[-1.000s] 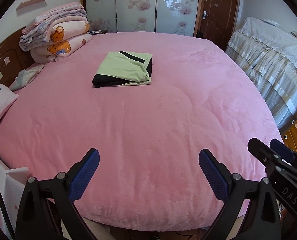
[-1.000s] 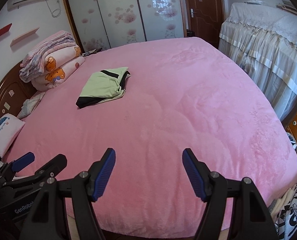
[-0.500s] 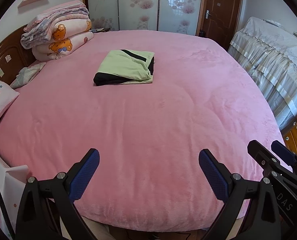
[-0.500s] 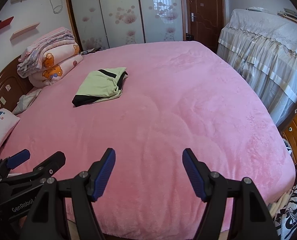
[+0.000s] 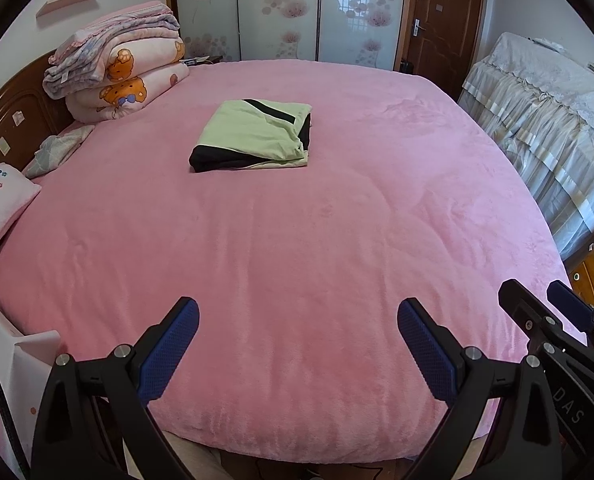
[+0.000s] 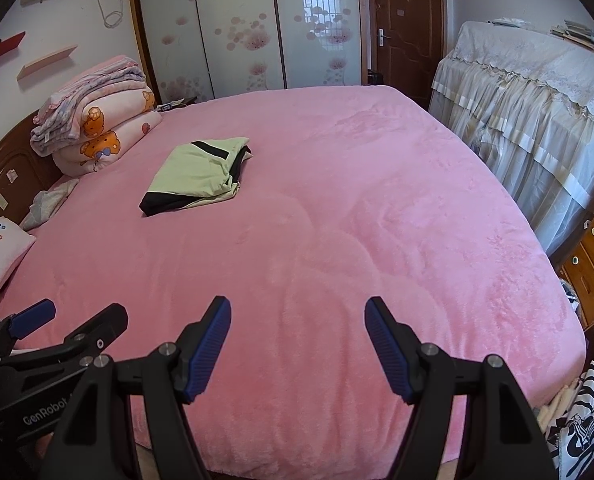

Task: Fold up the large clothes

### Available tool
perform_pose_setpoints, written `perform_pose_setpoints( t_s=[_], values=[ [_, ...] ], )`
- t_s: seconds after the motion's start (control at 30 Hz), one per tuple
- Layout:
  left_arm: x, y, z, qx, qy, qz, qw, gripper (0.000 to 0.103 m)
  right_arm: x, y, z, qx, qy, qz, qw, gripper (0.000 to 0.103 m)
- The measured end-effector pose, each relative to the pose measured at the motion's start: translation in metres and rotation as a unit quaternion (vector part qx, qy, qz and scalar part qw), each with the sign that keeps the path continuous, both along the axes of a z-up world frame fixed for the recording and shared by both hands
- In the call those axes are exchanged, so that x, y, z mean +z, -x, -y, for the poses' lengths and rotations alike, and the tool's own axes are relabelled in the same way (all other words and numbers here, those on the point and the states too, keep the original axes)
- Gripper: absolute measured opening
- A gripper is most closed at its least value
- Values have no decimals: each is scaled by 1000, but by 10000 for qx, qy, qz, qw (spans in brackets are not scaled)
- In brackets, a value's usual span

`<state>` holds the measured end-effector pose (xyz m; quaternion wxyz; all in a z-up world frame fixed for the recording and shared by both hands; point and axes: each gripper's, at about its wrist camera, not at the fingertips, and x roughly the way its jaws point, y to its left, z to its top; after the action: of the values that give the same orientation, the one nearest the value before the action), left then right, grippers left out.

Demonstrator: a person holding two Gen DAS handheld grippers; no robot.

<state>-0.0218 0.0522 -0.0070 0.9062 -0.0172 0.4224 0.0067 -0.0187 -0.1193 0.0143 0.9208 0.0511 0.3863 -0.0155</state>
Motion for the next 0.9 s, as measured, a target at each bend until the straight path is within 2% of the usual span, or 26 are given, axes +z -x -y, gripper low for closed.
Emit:
perform_pose_setpoints(
  t_s=[0.9],
  values=[
    [-2,-3,0,-23,-91,-4,10000,97,-5,-2,0,-78,-2,-4,10000,70]
  ],
)
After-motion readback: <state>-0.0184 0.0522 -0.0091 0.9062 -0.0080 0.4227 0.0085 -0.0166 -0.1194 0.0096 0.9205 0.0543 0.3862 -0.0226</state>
